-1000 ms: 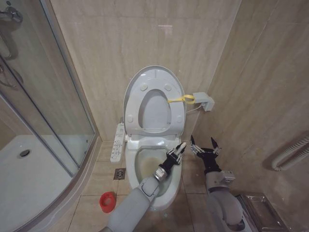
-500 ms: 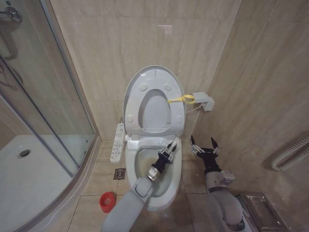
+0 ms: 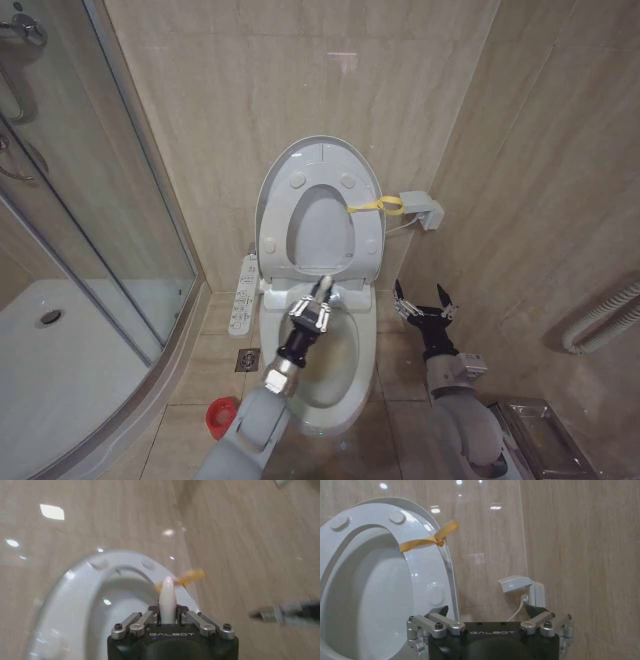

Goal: Open the toilet lid, clean the toilet bowl with a toilet brush, close the toilet lid, and flush.

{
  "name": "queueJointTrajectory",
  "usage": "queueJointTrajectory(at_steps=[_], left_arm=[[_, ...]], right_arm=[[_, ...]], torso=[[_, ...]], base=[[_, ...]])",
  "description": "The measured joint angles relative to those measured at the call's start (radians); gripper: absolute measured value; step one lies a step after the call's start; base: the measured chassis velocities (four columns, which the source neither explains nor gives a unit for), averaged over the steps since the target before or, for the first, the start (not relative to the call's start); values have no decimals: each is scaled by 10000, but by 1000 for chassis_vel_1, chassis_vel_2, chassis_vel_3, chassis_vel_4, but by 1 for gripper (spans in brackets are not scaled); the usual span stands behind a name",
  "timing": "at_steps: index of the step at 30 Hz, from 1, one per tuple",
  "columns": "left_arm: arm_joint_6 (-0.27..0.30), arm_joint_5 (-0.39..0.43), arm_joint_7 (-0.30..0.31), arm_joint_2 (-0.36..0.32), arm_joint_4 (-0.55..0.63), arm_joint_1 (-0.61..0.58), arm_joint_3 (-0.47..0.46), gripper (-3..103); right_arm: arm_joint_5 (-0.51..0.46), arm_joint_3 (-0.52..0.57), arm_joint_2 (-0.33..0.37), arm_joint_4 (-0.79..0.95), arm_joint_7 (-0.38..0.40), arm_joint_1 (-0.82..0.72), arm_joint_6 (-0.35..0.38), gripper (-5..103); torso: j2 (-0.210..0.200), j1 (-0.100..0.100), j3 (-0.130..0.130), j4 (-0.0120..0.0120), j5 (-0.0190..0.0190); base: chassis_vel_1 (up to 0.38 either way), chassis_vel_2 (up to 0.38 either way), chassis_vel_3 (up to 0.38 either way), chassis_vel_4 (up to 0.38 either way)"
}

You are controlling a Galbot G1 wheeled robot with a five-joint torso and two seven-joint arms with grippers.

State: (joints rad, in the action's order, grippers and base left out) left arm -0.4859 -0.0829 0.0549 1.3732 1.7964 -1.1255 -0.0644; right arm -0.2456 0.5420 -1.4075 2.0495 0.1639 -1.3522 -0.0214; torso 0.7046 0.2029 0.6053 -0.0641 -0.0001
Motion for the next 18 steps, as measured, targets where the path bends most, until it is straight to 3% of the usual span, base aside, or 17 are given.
queueJointTrajectory(at_steps=[12, 15, 18], left_arm=[[-13, -739, 419, -91, 3298, -3148, -2232, 21], [-190, -1026, 710, 38, 3817, -4004, -2723, 21], [-357, -1234, 1460, 186, 4278, -5116, -3256, 21]], right_arm=[[0, 0, 0, 0, 0, 0, 0, 100], [0, -1, 0, 0, 0, 0, 0, 100], [0, -1, 0, 0, 0, 0, 0, 100]], torso=[[0, 0, 0, 0, -1], [0, -1, -1, 0, 0], [1, -1, 0, 2, 0]], base=[[0, 0, 0, 0], [0, 0, 0, 0], [0, 0, 0, 0]])
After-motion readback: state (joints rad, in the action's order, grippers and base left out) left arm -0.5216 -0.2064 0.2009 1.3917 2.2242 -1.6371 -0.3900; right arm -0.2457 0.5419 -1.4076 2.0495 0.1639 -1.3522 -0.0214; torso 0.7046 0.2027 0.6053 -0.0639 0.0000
